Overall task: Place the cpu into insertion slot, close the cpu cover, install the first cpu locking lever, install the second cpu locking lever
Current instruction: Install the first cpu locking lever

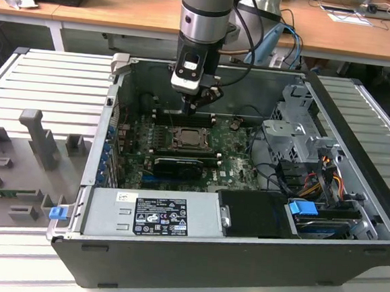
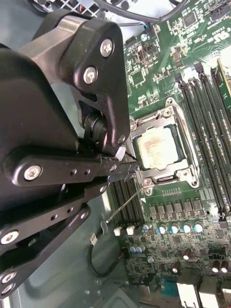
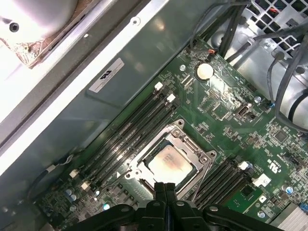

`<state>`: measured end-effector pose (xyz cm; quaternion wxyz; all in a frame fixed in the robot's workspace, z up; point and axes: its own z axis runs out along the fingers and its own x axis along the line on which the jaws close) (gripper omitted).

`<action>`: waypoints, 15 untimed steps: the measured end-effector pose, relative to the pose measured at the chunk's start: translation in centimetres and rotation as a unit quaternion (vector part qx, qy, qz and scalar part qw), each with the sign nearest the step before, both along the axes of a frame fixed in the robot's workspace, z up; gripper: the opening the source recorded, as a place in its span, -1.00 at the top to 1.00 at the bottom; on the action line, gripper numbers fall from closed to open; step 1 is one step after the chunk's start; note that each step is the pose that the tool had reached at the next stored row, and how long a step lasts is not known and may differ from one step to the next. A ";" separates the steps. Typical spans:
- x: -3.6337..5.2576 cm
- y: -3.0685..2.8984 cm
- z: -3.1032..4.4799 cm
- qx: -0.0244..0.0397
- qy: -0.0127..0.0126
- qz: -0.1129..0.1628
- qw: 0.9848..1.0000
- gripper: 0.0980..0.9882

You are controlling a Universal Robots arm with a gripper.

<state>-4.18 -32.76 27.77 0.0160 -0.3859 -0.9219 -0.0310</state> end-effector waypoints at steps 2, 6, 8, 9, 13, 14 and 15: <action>0.00 0.00 0.00 0.000 0.000 0.007 1.000 0.98; 0.04 -0.01 0.00 0.000 0.000 0.023 1.000 0.98; 0.04 -0.01 0.00 0.000 0.000 0.035 0.999 0.98; 0.04 -0.01 0.00 0.000 0.000 0.043 0.999 0.98; 0.04 -0.01 0.00 0.000 0.000 0.081 0.997 0.98; 0.04 -0.01 0.00 0.000 0.000 0.093 0.996 0.98; 0.04 -0.01 0.00 0.000 0.000 0.104 0.995 0.98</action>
